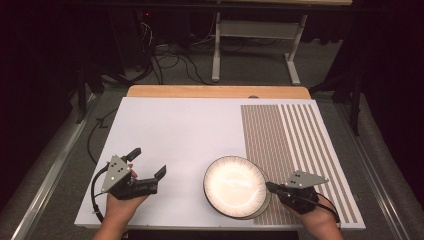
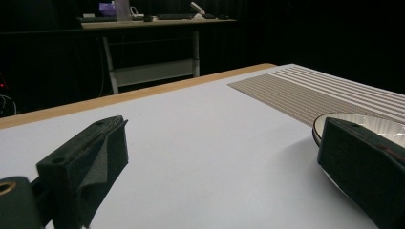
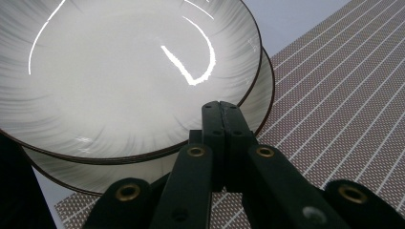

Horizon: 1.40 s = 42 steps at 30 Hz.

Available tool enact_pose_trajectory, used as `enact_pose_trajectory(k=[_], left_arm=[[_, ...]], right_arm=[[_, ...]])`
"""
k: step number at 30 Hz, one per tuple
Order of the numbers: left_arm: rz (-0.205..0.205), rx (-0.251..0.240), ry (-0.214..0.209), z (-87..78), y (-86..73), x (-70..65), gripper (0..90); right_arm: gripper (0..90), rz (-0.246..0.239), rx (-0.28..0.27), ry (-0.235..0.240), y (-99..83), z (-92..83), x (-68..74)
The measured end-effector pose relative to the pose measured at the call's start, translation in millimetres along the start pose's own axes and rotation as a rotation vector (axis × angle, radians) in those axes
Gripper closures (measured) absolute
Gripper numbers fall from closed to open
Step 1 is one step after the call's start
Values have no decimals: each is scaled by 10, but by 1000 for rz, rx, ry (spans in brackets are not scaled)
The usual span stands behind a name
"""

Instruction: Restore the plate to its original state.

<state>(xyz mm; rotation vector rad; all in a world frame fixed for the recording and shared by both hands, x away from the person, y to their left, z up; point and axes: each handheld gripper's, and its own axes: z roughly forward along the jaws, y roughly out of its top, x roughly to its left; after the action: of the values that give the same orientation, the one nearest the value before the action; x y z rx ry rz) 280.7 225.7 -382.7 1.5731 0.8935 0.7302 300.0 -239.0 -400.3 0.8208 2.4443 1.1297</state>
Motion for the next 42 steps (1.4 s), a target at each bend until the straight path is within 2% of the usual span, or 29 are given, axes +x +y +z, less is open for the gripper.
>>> enact_pose_trajectory(k=[15,27,33,35,40,42], left_arm=[[1,0,-5,8,0,-8,35],[2,0,-5,2,0,0,35],[1,1,-6,3,0,3,35],[0,1,-6,2,1,5,35],[1,1,-4,3,-1,5,35],[-2,-1,-4,6,-3,4,35]], right_arm=[[900,35,-24,-27,-32,-85,-86],[900,52,-36,-29,-29,-104,-100],[900,84,-68,-66,-41,-166,-158],[898,105,-99,-97,-52,-218,-202],[850,143,-157,-145,-56,-321,-256],[801,158,-181,-170,-61,-365,-275]])
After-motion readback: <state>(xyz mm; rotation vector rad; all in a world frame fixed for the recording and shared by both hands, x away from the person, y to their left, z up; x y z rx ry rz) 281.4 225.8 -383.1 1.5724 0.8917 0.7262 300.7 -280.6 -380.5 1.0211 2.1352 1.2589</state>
